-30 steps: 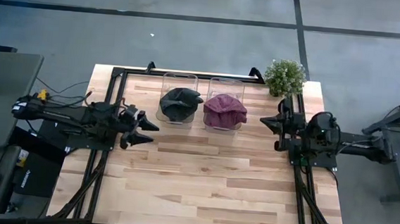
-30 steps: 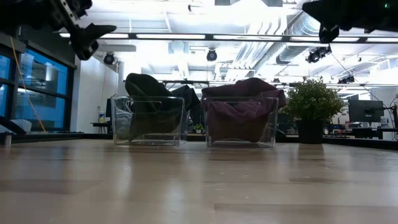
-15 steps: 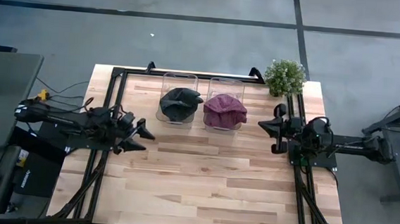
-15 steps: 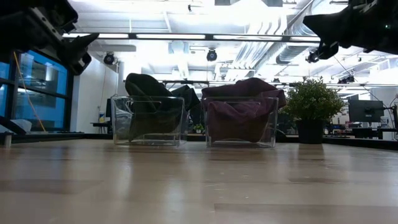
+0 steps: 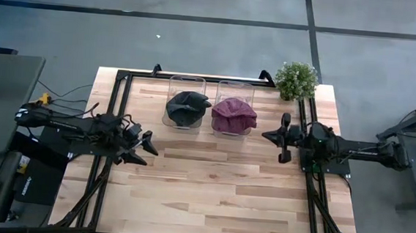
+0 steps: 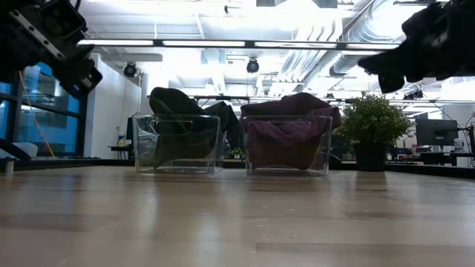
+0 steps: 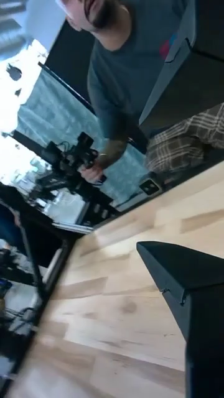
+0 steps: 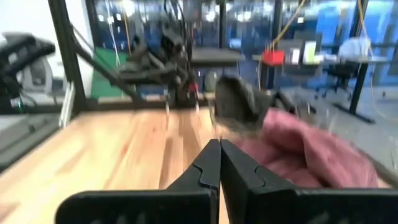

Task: Pick & Place hat
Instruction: Return to Home Position

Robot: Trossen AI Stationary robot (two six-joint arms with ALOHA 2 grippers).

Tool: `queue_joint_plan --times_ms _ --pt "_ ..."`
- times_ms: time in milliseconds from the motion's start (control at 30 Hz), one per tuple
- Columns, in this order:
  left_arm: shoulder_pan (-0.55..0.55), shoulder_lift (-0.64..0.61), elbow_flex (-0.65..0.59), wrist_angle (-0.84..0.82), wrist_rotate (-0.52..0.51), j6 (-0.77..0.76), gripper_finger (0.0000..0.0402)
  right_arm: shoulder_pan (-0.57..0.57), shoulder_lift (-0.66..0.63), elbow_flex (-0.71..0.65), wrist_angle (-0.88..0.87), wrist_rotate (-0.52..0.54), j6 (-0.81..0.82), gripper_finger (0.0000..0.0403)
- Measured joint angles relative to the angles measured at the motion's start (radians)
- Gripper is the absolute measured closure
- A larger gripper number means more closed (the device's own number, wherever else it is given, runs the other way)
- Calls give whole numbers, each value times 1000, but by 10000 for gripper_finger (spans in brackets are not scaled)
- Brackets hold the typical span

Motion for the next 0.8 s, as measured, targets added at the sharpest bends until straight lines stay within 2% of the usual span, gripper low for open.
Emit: queue_joint_plan --times_ms 200,300,467,800 --pt "0 0 -1 -56 -16 -13 99 0 0 0 -100 25 -4 403" --pt "0 0 -1 -103 -57 -79 99 0 0 0 -118 41 22 402" --pt "0 0 -2 -173 -68 -191 99 0 0 0 -132 73 34 401" --pt "0 0 -2 -282 -70 -200 99 0 0 0 -131 72 -9 397"
